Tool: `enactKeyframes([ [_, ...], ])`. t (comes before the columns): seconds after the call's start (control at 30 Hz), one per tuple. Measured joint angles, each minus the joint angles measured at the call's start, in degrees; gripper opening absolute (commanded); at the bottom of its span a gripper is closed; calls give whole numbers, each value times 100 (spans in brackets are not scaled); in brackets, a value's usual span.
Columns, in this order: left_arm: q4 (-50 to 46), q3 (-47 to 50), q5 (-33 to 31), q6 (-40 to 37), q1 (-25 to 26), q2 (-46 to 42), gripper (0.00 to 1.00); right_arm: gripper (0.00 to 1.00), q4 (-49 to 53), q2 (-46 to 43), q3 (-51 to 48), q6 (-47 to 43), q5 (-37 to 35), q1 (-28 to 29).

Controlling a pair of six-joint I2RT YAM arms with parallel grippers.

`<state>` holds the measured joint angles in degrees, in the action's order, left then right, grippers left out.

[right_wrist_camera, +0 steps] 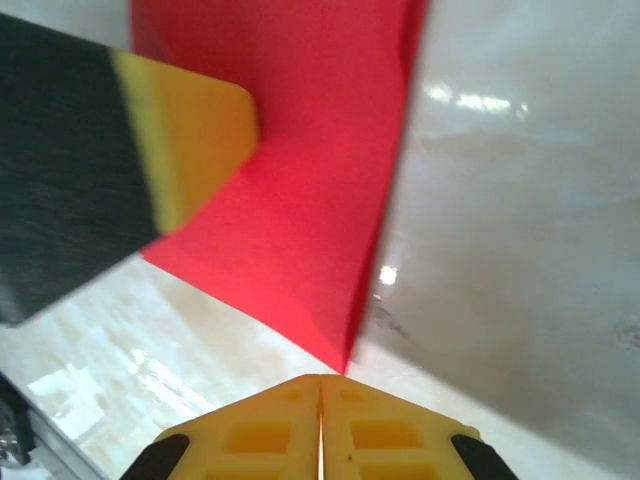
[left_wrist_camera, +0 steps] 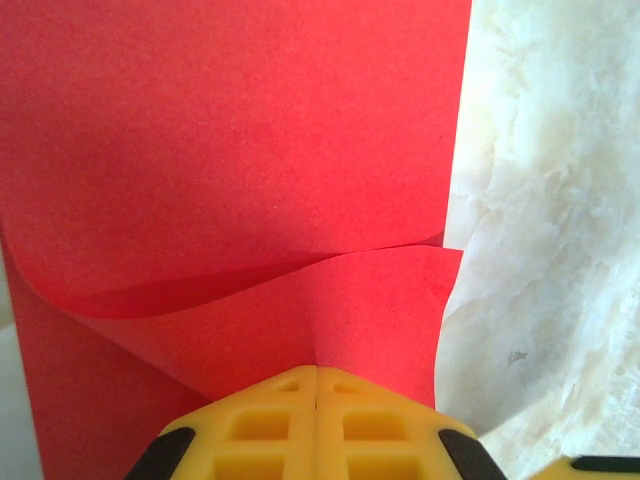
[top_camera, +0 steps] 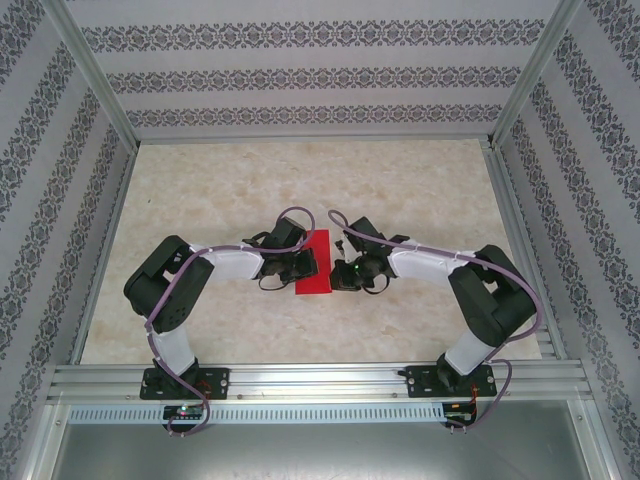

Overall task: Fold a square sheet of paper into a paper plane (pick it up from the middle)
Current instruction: Fold the triangle a second time at the center of the table.

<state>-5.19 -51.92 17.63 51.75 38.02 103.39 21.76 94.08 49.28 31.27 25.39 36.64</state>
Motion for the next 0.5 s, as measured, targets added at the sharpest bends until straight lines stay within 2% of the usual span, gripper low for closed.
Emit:
enactKeyframes([
  [0.5, 9, 2, 0, 0, 0, 0, 0, 8, -356, 734, 269, 125, 0, 2],
])
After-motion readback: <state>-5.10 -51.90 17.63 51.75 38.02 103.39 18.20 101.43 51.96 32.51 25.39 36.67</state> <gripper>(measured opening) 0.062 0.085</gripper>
